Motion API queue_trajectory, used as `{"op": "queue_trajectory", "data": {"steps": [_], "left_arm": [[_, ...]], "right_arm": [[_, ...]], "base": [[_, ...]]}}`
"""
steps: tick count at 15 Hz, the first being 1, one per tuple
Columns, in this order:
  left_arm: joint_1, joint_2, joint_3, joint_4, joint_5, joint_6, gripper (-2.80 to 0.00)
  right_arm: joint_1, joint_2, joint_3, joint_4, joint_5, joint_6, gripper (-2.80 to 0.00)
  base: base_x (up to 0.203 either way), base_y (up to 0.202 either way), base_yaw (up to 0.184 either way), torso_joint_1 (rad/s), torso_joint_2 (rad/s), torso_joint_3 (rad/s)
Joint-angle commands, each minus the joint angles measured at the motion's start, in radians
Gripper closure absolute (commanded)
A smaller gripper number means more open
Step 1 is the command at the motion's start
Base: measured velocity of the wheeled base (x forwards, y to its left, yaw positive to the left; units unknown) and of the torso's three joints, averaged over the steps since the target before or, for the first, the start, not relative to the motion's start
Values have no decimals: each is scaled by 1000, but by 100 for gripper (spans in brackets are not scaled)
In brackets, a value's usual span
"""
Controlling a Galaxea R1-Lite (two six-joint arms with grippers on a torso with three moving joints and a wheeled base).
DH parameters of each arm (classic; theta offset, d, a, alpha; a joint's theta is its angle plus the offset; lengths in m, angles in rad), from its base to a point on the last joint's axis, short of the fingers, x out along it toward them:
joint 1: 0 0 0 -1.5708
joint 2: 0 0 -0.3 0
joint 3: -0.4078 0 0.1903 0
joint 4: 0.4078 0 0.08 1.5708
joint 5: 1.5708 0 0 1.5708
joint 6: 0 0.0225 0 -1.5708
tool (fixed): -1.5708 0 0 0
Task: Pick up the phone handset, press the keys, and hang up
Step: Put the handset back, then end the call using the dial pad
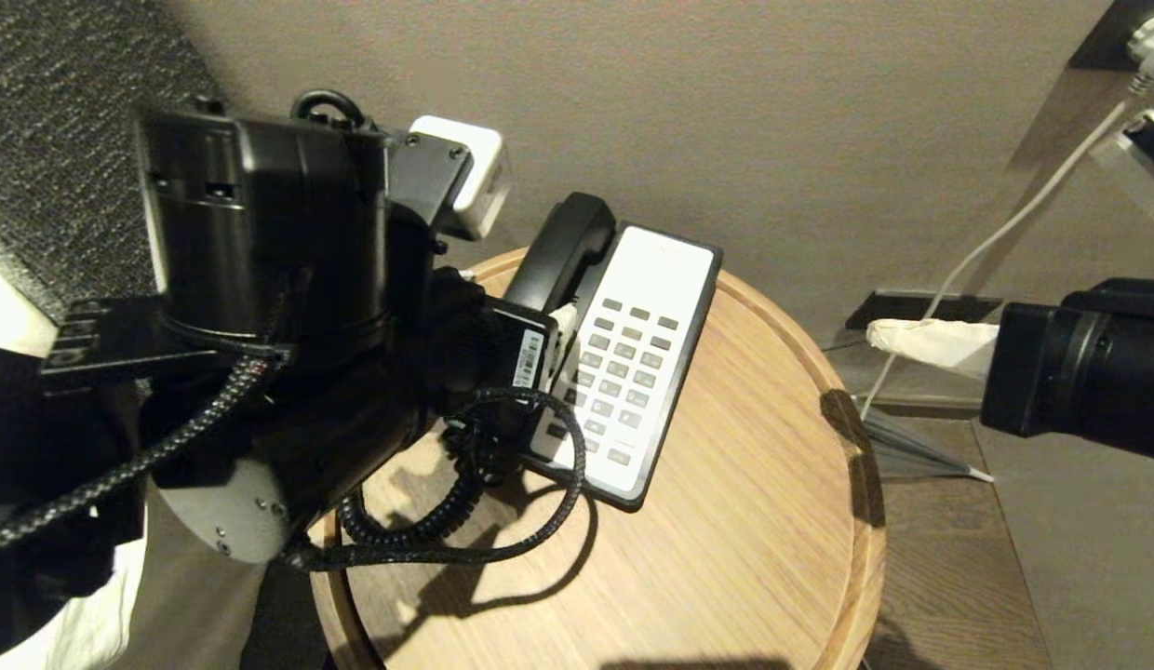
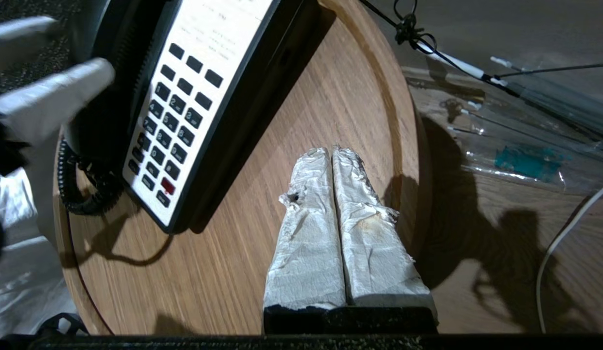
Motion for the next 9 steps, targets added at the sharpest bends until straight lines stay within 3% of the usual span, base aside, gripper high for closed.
{"op": "queue_trajectory", "data": {"steps": [1, 4, 5, 9], "left_arm": [[4, -71, 6, 2, 8, 0, -280], [5, -202, 86, 15, 9, -28, -280], [4, -258, 137, 15, 7, -34, 0], [5, -479, 277, 17, -2, -64, 0]], "right_arm": [[2, 6, 6, -2, 3, 0, 0], [16, 31, 3, -2, 20, -2, 0], [32, 41, -5, -2, 35, -2, 0], [113, 123, -81, -6, 119, 3, 0]], "base": [[0, 0, 0, 0, 0, 0], [0, 0, 0, 0, 0, 0], [0, 0, 0, 0, 0, 0], [0, 0, 0, 0, 0, 0]]}}
